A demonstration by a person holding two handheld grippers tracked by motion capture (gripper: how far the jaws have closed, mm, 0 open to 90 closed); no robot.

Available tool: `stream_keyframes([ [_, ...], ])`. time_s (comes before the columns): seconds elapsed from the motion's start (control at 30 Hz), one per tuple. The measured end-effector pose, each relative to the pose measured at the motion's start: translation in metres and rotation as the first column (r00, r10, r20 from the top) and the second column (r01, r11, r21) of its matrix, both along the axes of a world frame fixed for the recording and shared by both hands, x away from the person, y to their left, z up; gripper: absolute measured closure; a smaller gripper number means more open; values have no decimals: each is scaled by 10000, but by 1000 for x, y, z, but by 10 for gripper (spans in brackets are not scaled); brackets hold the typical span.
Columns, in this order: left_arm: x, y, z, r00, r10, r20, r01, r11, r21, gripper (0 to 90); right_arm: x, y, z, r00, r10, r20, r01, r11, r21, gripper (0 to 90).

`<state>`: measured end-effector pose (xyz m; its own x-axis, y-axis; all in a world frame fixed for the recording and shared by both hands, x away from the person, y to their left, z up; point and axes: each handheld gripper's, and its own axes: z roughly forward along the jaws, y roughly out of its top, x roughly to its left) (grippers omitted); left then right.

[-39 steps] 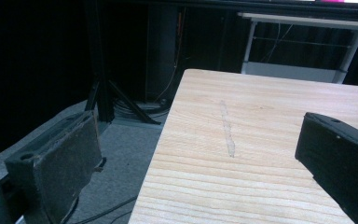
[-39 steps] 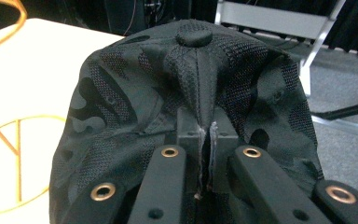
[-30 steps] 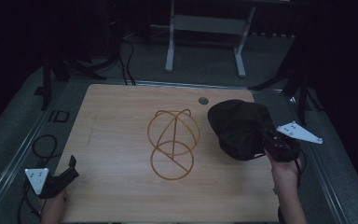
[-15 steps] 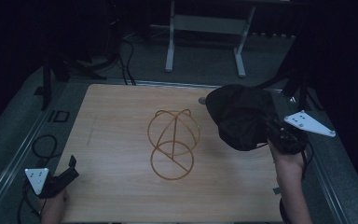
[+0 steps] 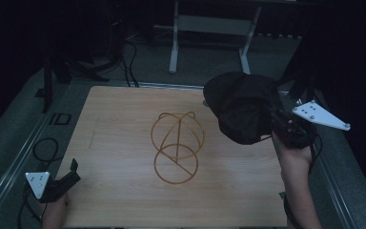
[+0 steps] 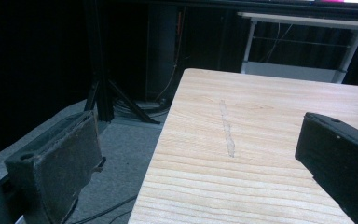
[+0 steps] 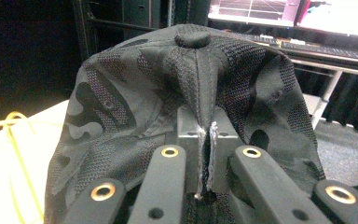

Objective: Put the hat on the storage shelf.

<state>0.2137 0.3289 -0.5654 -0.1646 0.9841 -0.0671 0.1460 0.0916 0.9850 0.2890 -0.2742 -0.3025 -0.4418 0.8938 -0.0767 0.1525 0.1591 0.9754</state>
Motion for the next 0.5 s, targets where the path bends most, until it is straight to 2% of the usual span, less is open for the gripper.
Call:
stream_keyframes([
  [0.5,0,0,0,10000,-11,30,11,10000,36,6,-2,28,12,9970,736,226,-737,9973,29,864],
])
